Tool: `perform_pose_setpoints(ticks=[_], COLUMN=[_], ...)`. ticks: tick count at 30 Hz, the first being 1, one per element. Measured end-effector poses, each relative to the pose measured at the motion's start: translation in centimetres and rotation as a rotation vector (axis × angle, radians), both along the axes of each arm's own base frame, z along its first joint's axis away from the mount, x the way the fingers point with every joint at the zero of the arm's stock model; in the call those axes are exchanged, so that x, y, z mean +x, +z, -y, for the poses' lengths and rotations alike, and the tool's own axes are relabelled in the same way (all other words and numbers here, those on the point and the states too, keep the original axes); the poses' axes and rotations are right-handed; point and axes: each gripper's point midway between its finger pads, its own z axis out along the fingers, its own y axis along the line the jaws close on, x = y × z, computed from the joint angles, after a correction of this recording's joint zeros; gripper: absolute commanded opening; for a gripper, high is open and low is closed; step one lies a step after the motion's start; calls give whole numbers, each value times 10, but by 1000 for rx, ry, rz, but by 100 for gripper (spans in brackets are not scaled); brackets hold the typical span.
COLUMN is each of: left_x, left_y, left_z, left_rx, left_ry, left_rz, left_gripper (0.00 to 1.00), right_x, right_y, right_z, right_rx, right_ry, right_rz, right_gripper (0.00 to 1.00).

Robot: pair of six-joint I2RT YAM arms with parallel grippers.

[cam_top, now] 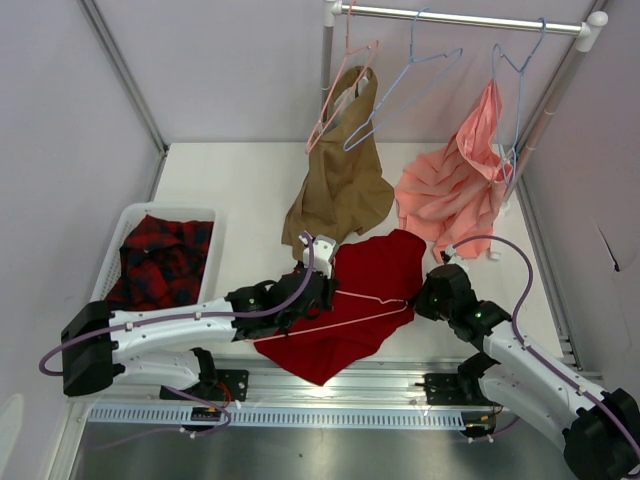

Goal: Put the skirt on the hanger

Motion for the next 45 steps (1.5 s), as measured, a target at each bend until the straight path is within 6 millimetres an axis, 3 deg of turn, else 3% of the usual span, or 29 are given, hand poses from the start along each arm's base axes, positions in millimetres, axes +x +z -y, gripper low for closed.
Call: perform_pose_setpoints(ticks=[9,17,24,45], left_x=[0,0,0,0], left_y=[-2,2,3,7], left_z=[-1,0,0,0], left_rx=[4,-15,-25,-36], left_ry=[-10,-9,-9,-12], left_rz=[9,18,22,34], left_gripper=[0,0,0,0], right_x=[-1,-4,-6,-4], right_y=[-1,-2,0,3], right_z=[1,2,3,0], right_rx=[-4,-8,0,26], right_ry=[0,-1,-5,-12], right_rz=[-8,-15,-10,-8], right_gripper=[16,18,29,36])
